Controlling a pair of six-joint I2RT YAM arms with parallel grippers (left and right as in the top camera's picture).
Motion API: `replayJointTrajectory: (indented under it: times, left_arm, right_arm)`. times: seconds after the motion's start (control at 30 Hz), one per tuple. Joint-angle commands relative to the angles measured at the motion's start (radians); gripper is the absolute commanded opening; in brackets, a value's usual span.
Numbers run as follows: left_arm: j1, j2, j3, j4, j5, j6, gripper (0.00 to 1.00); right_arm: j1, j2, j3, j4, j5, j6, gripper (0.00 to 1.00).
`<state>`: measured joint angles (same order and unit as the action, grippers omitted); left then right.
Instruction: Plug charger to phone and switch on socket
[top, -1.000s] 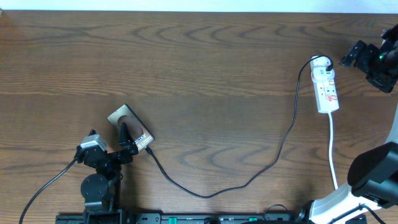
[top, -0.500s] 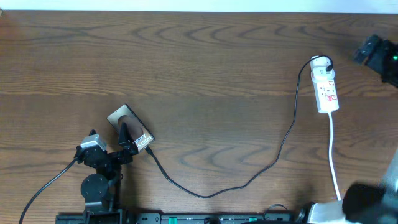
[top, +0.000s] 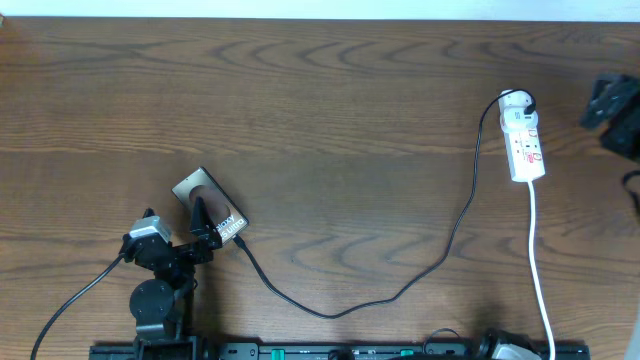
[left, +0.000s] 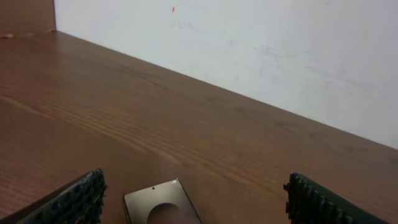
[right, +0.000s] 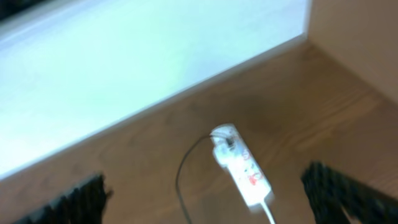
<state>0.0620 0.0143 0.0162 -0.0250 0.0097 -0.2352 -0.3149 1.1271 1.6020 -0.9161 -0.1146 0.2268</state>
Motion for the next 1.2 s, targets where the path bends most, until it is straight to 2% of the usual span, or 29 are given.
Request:
replayJointTrajectory:
  times: [0.0, 0.07, 0.1, 0.17, 0.33, 0.53, 0.63, 0.87, 1.17]
  left_arm:
    - [0.004, -0.010, -0.012, -0.048, -0.018, 0.010, 0.90]
    - [0.004, -0.010, -0.012, -0.048, -0.018, 0.010, 0.90]
    - [0.004, -0.010, -0.012, -0.048, -0.018, 0.010, 0.91]
    - [0.004, -0.010, -0.012, -0.048, -0.018, 0.010, 0.91]
    - [0.004, -0.010, -0.012, -0.048, -0.018, 0.010, 0.91]
    - [0.004, -0.010, -0.012, -0.048, -0.019, 0.010, 0.91]
    - [0.004, -0.010, -0.012, -0.048, -0.019, 0.010, 0.90]
    - [0.004, -0.010, -0.012, -0.048, -0.018, 0.010, 0.90]
    - [0.004, -0.010, -0.012, -0.048, -0.018, 0.010, 0.90]
  right_arm:
    - [0.084, -0.139, -0.262, 0.229, 0.004, -0.003, 0.99]
    - [0.122, -0.224, -0.425, 0.394, 0.004, -0.003, 0.99]
    - [0.150, -0.303, -0.578, 0.536, 0.004, -0.003, 0.99]
    - [0.175, -0.394, -0.750, 0.678, 0.008, -0.003, 0.99]
    - [0.232, -0.597, -1.102, 0.919, 0.038, -0.025, 0.99]
    - [0.312, -0.872, -1.501, 1.134, 0.046, -0.132, 0.99]
    - [0.323, -0.969, -1.599, 1.138, 0.048, -0.132, 0.99]
    - [0.329, -1.116, -1.596, 0.834, 0.069, -0.176, 0.99]
    - [0.329, -1.122, -1.596, 0.842, 0.086, -0.214, 0.99]
